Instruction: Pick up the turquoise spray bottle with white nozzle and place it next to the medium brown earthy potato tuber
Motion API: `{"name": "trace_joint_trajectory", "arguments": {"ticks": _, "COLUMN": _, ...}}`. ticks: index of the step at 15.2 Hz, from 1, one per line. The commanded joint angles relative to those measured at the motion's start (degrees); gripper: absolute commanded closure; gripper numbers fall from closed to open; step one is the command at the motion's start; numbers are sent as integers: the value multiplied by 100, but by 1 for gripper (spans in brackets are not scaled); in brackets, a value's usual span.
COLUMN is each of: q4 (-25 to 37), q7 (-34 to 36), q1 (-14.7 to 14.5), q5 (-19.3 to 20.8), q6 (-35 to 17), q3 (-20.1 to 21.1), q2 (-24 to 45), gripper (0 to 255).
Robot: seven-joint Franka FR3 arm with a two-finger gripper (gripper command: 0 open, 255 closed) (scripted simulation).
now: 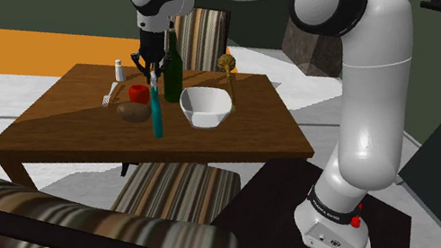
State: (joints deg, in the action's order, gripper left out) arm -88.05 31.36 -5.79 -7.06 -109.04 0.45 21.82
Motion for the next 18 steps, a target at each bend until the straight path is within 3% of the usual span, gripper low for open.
{"name": "trace_joint_trajectory", "arguments": {"ticks": 1, "q4": -139, "q7": -17, "q1": -1, "q5": -6, "q6": -153, "q3": 1, "q2": 11, "gripper": 255}}
{"name": "trace_joint_trajectory", "arguments": {"ticks": 8, "q4": -139, "q7": -17, "q1": -1, "q5": -6, "q6": -153, "q3": 1, "q2": 11, "gripper": 255}}
{"name": "trace_joint_trajectory", "arguments": {"ticks": 9, "q4": -139, "q7": -17, "q1": -1, "q5": -6, "q6": -153, "q3": 1, "q2": 11, "gripper": 0}}
{"name": "trace_joint_trajectory", "arguments": {"ticks": 14, "q4": -139, "q7": -18, "q1": -1, "q5": -6, "q6": -153, "q3": 1, "q2": 11, "gripper": 0}}
{"name": "trace_joint_trajectory", "arguments": {"ticks": 18, "q4": 454, "q7": 5, "q1": 43, "q5": 12, "q6": 533, "q3": -19, "q2": -79, "gripper": 0}}
